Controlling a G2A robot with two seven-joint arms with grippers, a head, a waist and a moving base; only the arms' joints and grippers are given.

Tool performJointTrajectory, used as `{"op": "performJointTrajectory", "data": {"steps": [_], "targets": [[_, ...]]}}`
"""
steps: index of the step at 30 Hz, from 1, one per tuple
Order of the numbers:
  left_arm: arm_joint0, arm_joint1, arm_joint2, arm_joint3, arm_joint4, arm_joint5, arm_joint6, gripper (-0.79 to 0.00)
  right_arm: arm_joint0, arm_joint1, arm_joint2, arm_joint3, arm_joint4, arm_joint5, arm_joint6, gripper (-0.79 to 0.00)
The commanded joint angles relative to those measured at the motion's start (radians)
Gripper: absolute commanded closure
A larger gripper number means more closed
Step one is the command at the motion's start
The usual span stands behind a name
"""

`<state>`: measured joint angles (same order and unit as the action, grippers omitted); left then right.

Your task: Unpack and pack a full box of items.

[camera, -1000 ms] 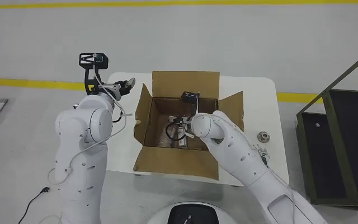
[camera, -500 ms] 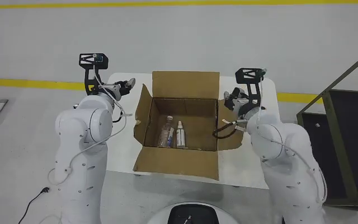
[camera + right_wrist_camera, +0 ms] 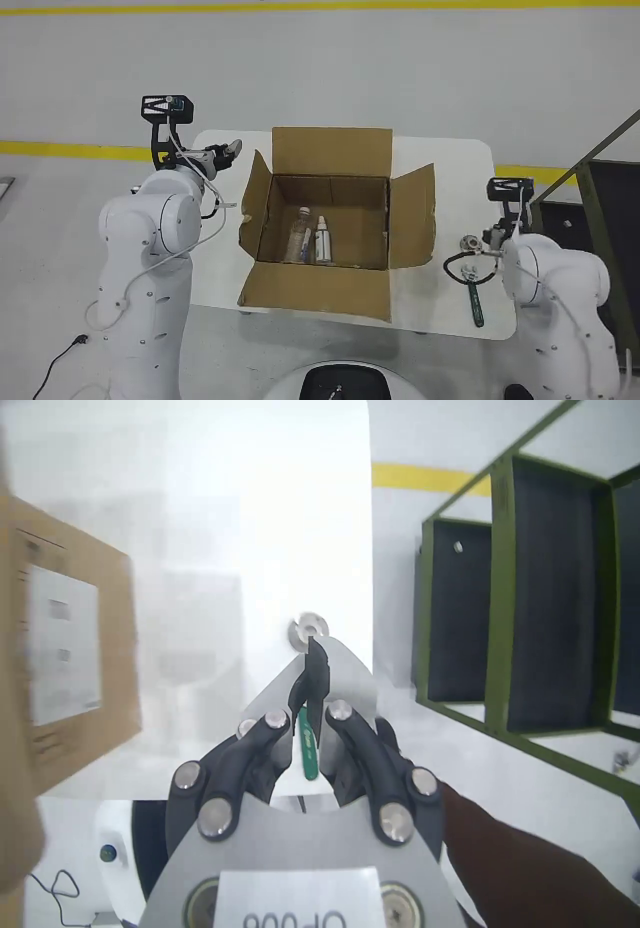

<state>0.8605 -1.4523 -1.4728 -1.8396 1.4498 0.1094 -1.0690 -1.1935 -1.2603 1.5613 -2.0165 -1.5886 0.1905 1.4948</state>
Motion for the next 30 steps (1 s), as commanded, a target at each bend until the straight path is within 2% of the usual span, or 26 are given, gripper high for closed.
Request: {"op": "performJointTrajectory", "data": {"steps": [1,8,18,21,26,30], "targets": [[0.0,0.0,0.0,0.0,0.0,0.0,0.0,-0.785,-0.008,-0.001,-0.007,0.022,0.0,-0.01,0.041,0.0],[0.0,0.0,0.0,0.0,0.0,0.0,0.0,-0.785,-0.075,-0.001,-0.006,0.144,0.042,-0.076,0.041,0.0],[0.0,0.0,0.0,0.0,0.0,0.0,0.0,-0.785,-0.075,-0.001,-0.006,0.144,0.042,-0.076,0.041,0.0],[0.0,0.0,0.0,0.0,0.0,0.0,0.0,-0.785,-0.097,-0.003,-0.026,0.162,0.061,-0.102,-0.018,0.0],[0.0,0.0,0.0,0.0,0.0,0.0,0.0,-0.785,-0.08,0.002,0.007,0.166,0.074,-0.158,0.031,0.0],[0.0,0.0,0.0,0.0,0.0,0.0,0.0,-0.785,-0.064,0.007,0.056,0.214,0.136,-0.19,0.041,-0.154]]}}
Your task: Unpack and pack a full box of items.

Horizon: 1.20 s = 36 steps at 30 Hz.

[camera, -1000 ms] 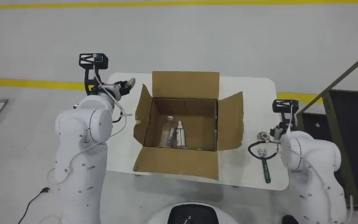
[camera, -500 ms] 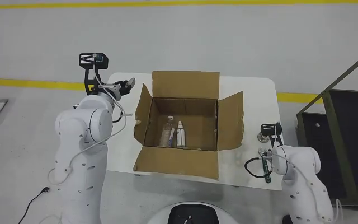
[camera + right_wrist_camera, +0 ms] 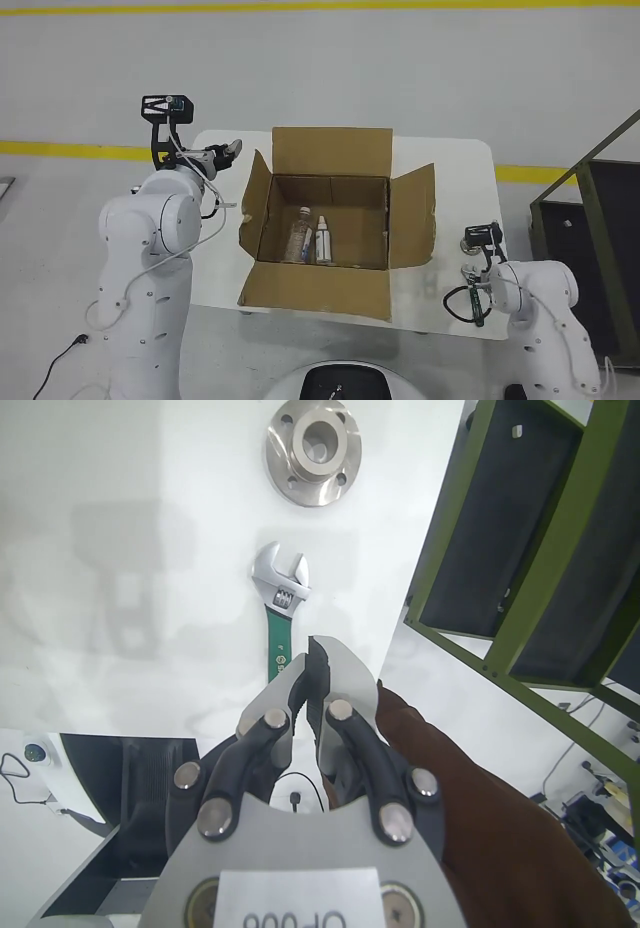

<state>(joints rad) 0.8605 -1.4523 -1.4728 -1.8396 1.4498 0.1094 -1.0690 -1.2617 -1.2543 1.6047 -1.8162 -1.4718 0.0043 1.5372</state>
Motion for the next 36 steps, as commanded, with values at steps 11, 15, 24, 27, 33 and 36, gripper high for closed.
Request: {"op": "performJointTrajectory", "data": {"steps": [11,15,24,27,33,36], "targets": [[0.0,0.0,0.0,0.0,0.0,0.0,0.0,-0.785,0.032,0.017,0.019,0.105,0.104,-0.039,-0.001,-0.292],[0.0,0.0,0.0,0.0,0.0,0.0,0.0,-0.785,0.031,0.021,0.008,0.115,0.123,-0.027,-0.001,-0.308],[0.0,0.0,0.0,0.0,0.0,0.0,0.0,-0.785,0.026,0.036,0.002,0.139,0.179,-0.002,-0.001,-0.308],[0.0,0.0,0.0,0.0,0.0,0.0,0.0,-0.785,0.022,0.042,-0.002,0.139,0.183,0.003,-0.001,-0.311],[0.0,0.0,0.0,0.0,0.0,0.0,0.0,-0.785,0.018,0.052,-0.011,0.156,0.193,0.015,-0.001,-0.302],[0.0,0.0,0.0,0.0,0.0,0.0,0.0,-0.785,0.02,0.057,-0.015,0.163,0.194,0.022,-0.001,-0.28]]}}
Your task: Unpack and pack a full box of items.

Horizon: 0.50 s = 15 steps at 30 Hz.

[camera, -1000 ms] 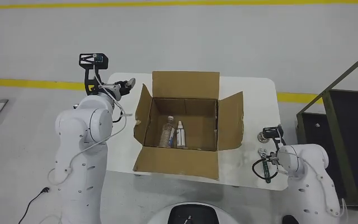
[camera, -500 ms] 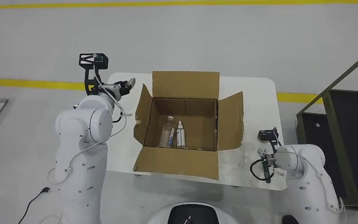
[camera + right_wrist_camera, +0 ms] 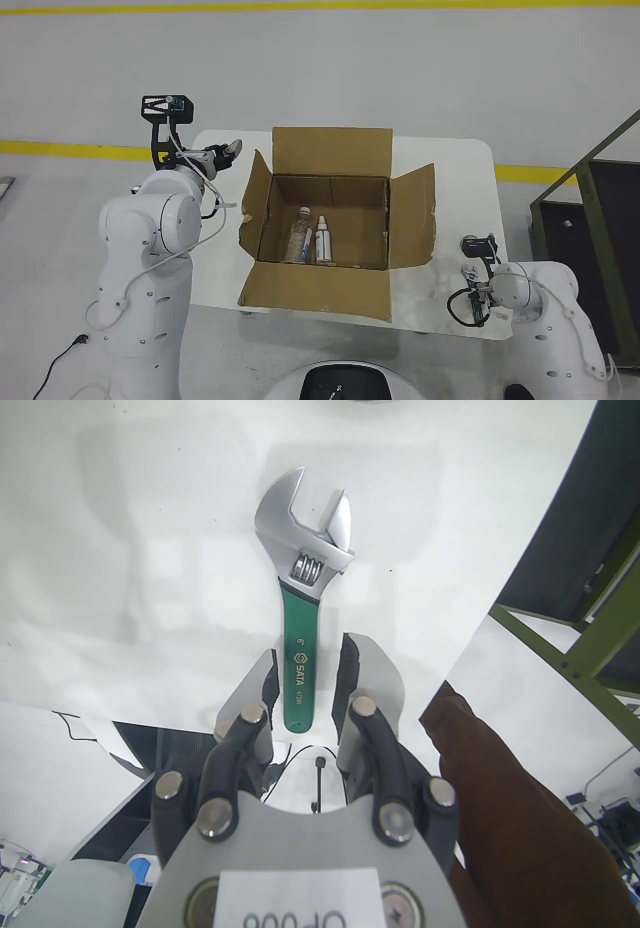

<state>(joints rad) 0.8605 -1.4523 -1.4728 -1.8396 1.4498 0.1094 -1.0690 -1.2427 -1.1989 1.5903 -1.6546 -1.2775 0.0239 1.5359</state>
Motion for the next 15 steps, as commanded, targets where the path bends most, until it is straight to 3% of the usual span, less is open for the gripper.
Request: {"op": "performJointTrajectory", "data": {"steps": [1,15], "targets": [[0.0,0.0,0.0,0.0,0.0,0.0,0.0,-0.785,0.001,0.003,-0.002,0.003,0.001,0.005,0.0,-0.274],[0.0,0.0,0.0,0.0,0.0,0.0,0.0,-0.785,0.006,0.021,-0.027,0.027,0.016,0.018,0.0,-0.265]]}}
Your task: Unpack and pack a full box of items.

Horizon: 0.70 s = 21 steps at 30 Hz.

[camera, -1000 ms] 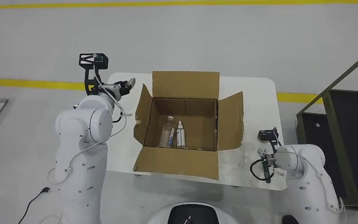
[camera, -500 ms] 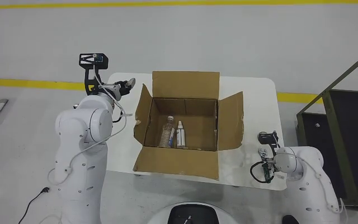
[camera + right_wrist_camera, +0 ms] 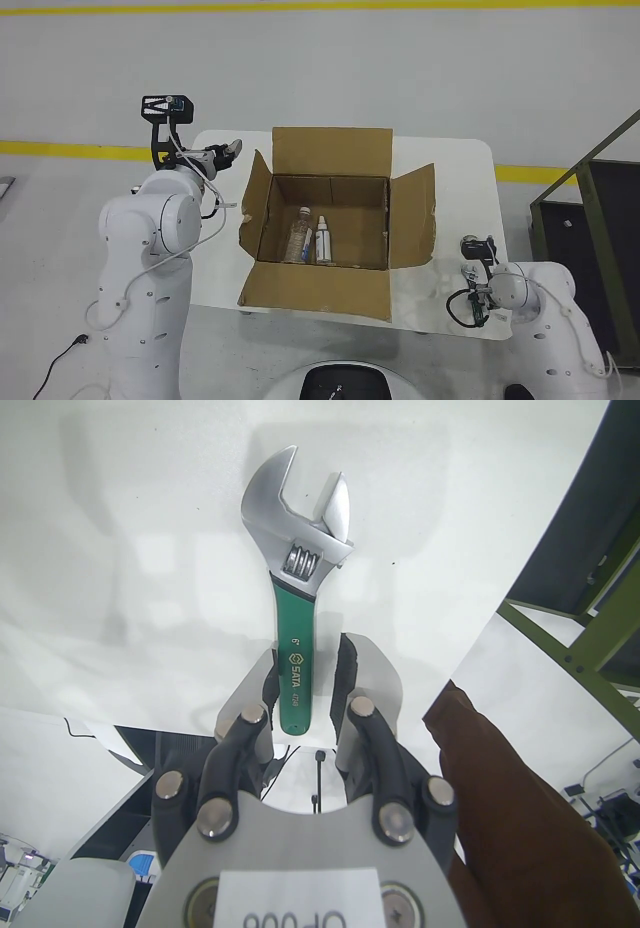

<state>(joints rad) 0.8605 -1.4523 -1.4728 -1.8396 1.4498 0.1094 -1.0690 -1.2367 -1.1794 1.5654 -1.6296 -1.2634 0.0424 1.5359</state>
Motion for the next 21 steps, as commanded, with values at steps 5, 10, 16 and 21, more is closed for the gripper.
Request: {"op": "performJointTrajectory", "data": {"steps": [5,10,16,21], "targets": [[0.0,0.0,0.0,0.0,0.0,0.0,0.0,-0.785,0.003,0.006,-0.011,0.005,0.012,0.004,0.0,-0.234],[0.0,0.0,0.0,0.0,0.0,0.0,0.0,-0.785,0.009,0.011,-0.021,0.017,0.015,0.01,0.0,-0.157],[0.0,0.0,0.0,0.0,0.0,0.0,0.0,-0.785,0.017,0.016,-0.031,0.03,0.022,0.017,0.0,-0.099],[0.0,0.0,0.0,0.0,0.0,0.0,0.0,-0.785,0.025,0.019,-0.035,0.029,0.029,0.022,0.0,0.0]]}}
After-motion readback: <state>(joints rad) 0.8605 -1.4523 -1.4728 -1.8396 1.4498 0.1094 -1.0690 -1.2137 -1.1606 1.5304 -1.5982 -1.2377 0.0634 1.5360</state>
